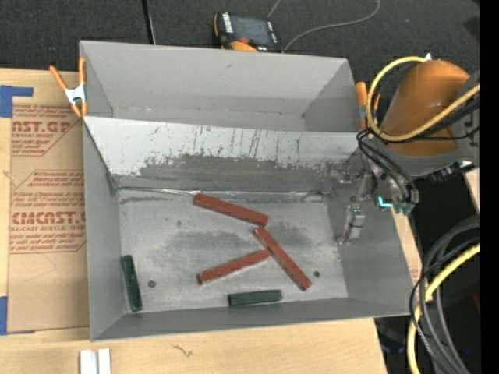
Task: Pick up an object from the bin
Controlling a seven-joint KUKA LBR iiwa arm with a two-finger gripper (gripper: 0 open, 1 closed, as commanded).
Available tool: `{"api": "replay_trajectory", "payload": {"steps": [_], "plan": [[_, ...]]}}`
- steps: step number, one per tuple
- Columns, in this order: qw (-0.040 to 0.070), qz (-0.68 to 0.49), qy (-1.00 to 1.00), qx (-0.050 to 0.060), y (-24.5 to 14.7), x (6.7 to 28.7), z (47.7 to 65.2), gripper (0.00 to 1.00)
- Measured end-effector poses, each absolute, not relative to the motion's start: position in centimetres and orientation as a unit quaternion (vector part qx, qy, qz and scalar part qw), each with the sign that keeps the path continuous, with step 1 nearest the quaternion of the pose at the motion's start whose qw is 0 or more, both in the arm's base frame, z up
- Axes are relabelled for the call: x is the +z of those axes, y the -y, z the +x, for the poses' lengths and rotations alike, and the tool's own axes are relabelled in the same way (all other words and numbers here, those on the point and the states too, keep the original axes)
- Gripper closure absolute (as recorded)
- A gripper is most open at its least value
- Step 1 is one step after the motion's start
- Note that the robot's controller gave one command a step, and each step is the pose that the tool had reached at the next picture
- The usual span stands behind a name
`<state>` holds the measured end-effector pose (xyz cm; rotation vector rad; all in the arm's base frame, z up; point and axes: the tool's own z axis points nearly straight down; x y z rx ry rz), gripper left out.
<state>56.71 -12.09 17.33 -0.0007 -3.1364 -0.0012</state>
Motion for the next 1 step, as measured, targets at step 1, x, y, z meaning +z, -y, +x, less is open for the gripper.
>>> {"api": "replay_trajectory", "payload": {"steps": [1], "plan": [[0.001, 0.204, 0.979, -0.001, 6.87, 6.83, 55.18, 0.0]]}}
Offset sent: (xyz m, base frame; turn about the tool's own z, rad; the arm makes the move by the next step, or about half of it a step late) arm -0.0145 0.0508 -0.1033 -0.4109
